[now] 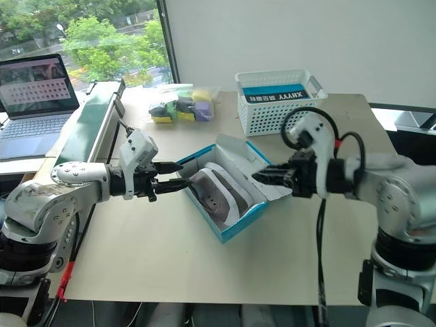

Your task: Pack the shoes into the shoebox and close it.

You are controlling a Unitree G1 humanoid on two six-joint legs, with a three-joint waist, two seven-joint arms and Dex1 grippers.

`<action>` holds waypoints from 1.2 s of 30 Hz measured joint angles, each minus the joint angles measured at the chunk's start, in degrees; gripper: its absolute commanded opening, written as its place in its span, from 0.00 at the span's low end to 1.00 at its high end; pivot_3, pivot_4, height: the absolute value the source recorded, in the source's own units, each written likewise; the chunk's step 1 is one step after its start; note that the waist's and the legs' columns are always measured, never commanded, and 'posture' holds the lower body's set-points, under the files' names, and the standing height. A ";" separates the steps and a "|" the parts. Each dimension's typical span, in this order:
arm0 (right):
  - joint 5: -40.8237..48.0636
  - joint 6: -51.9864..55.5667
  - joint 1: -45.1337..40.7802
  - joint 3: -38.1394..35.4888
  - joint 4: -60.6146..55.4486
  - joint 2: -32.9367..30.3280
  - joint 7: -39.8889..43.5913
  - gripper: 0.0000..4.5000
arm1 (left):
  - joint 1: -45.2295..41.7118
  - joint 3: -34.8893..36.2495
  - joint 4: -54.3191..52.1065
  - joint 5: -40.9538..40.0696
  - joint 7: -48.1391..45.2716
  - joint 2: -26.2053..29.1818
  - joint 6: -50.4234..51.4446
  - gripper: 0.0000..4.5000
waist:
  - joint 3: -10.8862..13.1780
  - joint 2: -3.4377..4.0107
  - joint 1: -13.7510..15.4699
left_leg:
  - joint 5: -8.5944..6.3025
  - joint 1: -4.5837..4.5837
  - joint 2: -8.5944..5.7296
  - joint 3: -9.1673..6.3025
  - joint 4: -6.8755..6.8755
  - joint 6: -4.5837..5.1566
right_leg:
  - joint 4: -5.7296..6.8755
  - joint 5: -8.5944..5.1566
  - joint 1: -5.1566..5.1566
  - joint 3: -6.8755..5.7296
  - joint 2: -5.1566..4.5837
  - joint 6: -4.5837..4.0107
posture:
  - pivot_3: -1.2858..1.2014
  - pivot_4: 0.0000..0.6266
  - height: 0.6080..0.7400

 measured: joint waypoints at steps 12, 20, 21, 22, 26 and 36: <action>-4.02 -25.89 20.51 -4.30 17.73 23.18 -10.43 0.00 | -4.53 -3.52 3.55 3.26 -10.22 2.00 -2.40 0.58 | 0.09 0.16 -1.20 | 0.00 0.56 0.06 0.16 0.03 0.00 | 0.04 -0.09 0.43 0.18 0.07 0.16 | 0.52 0.24 1.00; -7.92 -41.36 12.23 0.48 38.14 23.06 -11.75 0.00 | -2.51 -3.94 1.45 5.69 -12.40 6.17 -2.53 0.58 | 0.03 0.05 -1.53 | 0.00 0.75 0.10 0.18 0.02 0.00 | -0.03 -0.01 0.63 0.21 0.08 0.05 | 0.52 0.24 1.00; -8.07 -42.22 11.15 1.06 39.57 22.91 -11.76 0.00 | -1.05 -3.83 0.48 6.00 -12.63 7.42 -2.53 0.58 | 0.02 0.03 -1.76 | 0.00 0.82 0.11 0.19 0.01 0.00 | -0.02 -0.01 0.68 0.22 0.09 0.05 | 0.52 0.24 1.00; -8.09 -43.23 10.27 1.51 41.00 22.77 -11.74 0.00 | 0.27 -3.73 -0.40 6.17 -12.72 8.24 -2.52 0.58 | 0.02 0.02 -1.84 | 0.00 0.88 0.11 0.18 0.01 0.00 | -0.01 -0.01 0.73 0.22 0.09 0.05 | 0.52 0.24 1.00; -8.30 -46.06 7.17 2.53 46.01 22.27 -11.60 0.00 | 1.40 -3.23 -1.62 6.02 -12.51 8.53 -2.14 0.58 | -0.09 -0.20 -1.96 | 0.00 0.99 0.12 0.19 0.02 -0.01 | -0.03 -0.01 0.86 0.22 0.10 0.05 | 0.52 0.24 1.00; -11.24 -54.04 -2.47 6.64 59.15 20.79 -11.47 0.00 | 2.59 -1.58 -3.98 5.19 -10.62 8.47 -1.00 0.58 | -0.09 -0.21 -2.41 | 0.00 1.01 0.14 0.17 0.01 0.00 | -0.14 0.04 0.92 0.24 0.13 0.05 | 0.52 0.24 1.00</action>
